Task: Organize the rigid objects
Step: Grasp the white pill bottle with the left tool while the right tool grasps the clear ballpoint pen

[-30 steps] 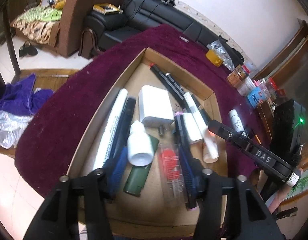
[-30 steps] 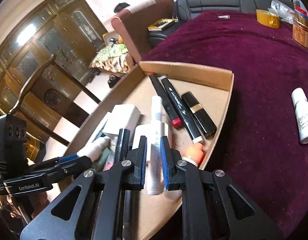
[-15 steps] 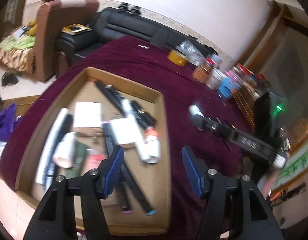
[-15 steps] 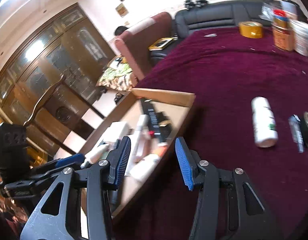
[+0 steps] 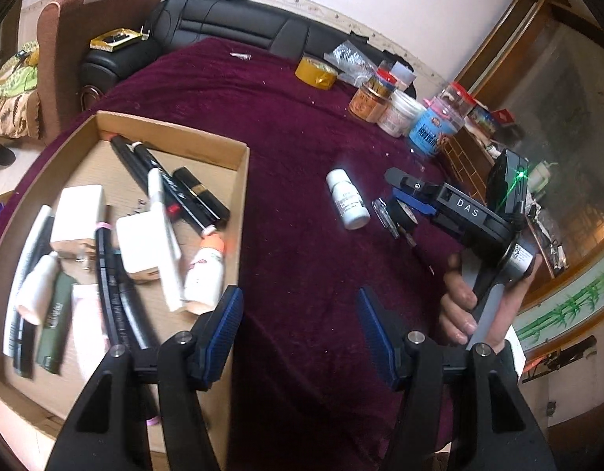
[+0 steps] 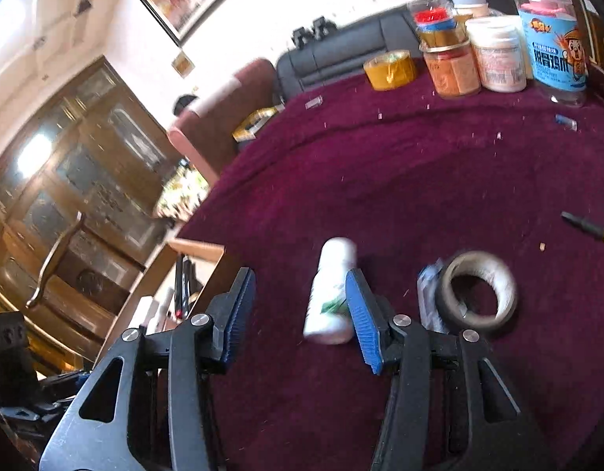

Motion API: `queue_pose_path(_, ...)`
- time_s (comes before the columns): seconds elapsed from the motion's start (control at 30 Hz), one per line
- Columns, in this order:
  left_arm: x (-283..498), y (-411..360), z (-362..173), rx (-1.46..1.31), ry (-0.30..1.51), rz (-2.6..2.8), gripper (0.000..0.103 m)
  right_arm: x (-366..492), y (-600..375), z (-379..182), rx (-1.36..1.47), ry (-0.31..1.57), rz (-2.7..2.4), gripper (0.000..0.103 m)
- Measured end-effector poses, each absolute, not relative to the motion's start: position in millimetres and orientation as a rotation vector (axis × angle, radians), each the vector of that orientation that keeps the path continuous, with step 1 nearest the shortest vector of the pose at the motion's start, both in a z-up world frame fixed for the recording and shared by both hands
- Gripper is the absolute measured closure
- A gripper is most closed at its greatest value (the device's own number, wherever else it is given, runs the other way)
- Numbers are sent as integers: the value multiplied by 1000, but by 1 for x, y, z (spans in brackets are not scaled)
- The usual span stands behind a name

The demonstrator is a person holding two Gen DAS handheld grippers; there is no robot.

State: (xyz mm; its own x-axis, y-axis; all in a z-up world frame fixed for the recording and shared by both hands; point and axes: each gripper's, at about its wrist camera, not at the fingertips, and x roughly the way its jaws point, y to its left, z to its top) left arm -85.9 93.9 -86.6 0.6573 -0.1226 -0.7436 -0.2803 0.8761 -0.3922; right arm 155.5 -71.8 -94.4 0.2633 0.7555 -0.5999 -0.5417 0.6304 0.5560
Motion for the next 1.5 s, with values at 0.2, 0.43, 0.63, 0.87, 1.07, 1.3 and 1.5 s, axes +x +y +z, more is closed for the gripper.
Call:
queue_pose_path(0.2, -54, 83, -93, -507, 923, 94, 43, 167, -89, -104, 320, 981, 797, 53)
queue_pose_path(0.43, 7, 71, -98, -510, 989, 78, 43, 172, -103, -104, 388, 988, 749, 53)
queue_pose_path(0.63, 75, 57, -113, -441, 1053, 113, 43, 172, -117, -102, 438, 969, 733, 53)
queue_pose_path(0.87, 121, 46, -148, -412, 1150, 171, 53, 170, -121, -102, 454, 974, 731, 53)
queue_pose_path(1.07, 99, 45, -148, -397, 1139, 190, 69, 168, -119, -100, 452, 972, 761, 53)
queue_pose_path(1.3, 36, 56, -147, -451, 1119, 173, 69, 160, -93, -103, 332, 1014, 852, 53)
queue_pose_path(1.5, -14, 52, -147, -480, 1108, 145, 69, 149, -84, -110, 235, 1046, 836, 53)
